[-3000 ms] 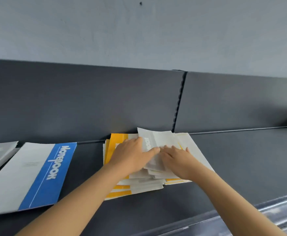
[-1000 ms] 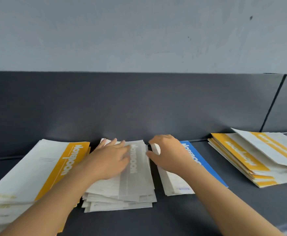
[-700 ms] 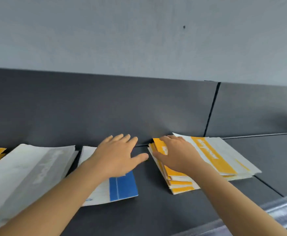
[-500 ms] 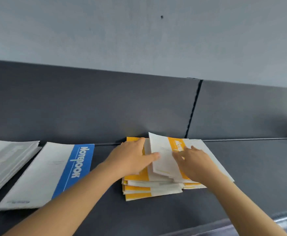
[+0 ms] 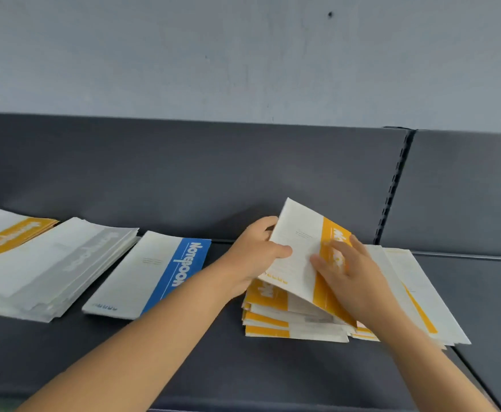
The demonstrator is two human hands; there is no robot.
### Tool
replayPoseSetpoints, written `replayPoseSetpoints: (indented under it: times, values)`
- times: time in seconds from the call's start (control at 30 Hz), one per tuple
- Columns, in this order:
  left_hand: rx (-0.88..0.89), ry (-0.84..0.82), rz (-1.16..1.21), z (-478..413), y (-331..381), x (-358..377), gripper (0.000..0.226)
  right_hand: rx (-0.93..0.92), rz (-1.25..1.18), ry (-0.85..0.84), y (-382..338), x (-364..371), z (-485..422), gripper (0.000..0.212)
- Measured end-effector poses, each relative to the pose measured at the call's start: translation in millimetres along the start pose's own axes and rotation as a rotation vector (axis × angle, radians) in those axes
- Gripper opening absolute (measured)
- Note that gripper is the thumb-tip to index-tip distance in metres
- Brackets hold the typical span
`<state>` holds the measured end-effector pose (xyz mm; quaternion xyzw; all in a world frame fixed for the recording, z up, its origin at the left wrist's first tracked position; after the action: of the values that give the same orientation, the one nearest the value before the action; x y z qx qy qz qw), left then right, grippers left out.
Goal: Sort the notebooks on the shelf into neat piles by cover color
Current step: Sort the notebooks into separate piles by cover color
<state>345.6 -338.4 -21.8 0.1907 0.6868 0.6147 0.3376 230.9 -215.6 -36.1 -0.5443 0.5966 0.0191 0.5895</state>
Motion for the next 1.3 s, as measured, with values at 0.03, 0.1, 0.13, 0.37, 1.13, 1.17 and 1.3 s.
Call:
replayPoseSetpoints:
  times: [0.03,0.1,0.13,0.37,1.13,1.17,1.3]
  values:
    - [0.023,0.013,-0.013,6,1,-15,0.045,0.006,-0.061,0.013,-12,3,0,0.050]
    - [0.064,0.054,-0.065,16,1,-48,0.045,0.022,-0.117,0.002,-38,13,0,0.056]
    - [0.082,0.074,-0.106,22,0,-66,0.045,0.016,-0.120,-0.010,-52,21,0,0.057]
    - [0.148,0.189,-0.632,55,-23,-210,0.046,-0.142,-0.115,-0.156,-177,119,21,0.053]
    - [-0.023,-0.089,-1.463,73,-150,-546,0.081,-0.355,0.559,-0.523,-426,382,57,0.079]
    - [-0.016,-0.083,-1.489,72,-148,-544,0.080,-0.369,0.552,-0.526,-425,379,60,0.094]
    - [0.099,0.030,-1.578,70,-124,-523,0.074,-0.358,0.422,-0.494,-423,361,65,0.101]
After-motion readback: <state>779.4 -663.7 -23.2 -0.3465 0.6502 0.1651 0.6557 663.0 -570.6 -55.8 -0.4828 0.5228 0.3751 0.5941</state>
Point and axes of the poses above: each hand's wrist, its own z-axis away from the middle knuckle, its own x-axis out of the palm, y = z × x, the point moved 2 cm from there along -z, towards the middle knuckle, and after that the axes turned 4 degrees about y, right-handed, at the moved point
